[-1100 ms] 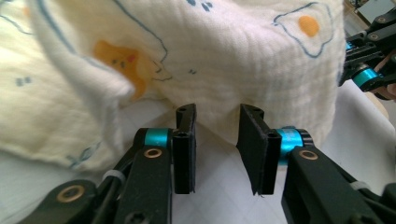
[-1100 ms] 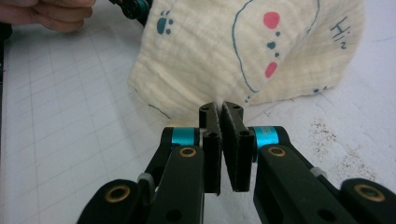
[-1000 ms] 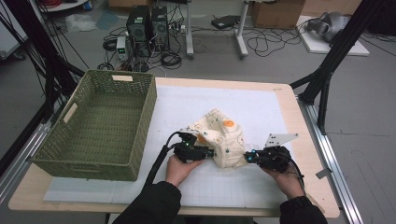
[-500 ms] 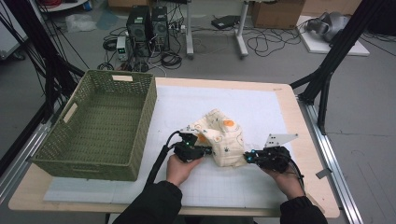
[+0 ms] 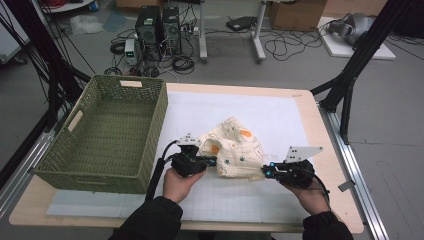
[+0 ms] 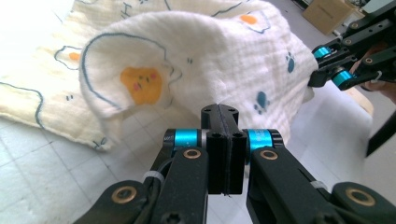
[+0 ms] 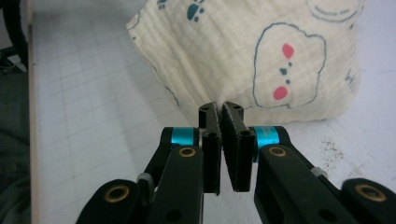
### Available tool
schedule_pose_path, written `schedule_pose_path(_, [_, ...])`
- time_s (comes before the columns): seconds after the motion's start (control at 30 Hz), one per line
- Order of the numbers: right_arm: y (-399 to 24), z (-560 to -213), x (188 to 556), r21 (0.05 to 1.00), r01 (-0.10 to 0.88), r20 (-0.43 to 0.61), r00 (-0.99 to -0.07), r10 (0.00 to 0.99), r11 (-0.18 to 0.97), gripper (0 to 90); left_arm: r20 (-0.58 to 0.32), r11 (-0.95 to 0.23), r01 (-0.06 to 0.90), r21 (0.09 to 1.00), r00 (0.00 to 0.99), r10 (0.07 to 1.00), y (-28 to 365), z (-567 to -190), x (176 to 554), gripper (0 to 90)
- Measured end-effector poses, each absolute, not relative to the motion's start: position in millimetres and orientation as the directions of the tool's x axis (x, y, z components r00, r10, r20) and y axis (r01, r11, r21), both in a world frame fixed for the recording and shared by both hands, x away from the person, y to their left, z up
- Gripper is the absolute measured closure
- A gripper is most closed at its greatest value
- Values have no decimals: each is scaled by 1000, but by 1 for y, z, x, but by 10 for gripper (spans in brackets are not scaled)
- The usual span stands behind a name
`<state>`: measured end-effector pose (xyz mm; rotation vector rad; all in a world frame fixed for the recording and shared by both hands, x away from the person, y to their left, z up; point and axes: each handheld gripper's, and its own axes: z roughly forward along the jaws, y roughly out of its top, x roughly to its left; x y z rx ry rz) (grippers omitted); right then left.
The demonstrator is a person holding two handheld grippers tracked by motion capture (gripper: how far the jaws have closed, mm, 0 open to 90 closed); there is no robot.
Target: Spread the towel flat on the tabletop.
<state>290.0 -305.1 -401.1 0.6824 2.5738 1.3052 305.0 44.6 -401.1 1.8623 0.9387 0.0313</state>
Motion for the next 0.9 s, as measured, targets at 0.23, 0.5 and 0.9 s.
schedule_pose_path(0.23, [-310, -389, 287, 848, 292, 97, -906, 411, 443, 757, -356, -224, 577, 785, 717, 600, 48, -400, 304, 862])
schedule_pose_path(0.5, [-301, -427, 308, 755, 403, 145, -872, 468, 517, 659, -342, -291, 624, 725, 694, 634, 42, -427, 313, 772])
schedule_pose_path(0.9, [-295, -439, 310, 693, 406, 95, -871, 483, 596, 699, -238, -393, 596, 700, 714, 659, 24, -442, 310, 878])
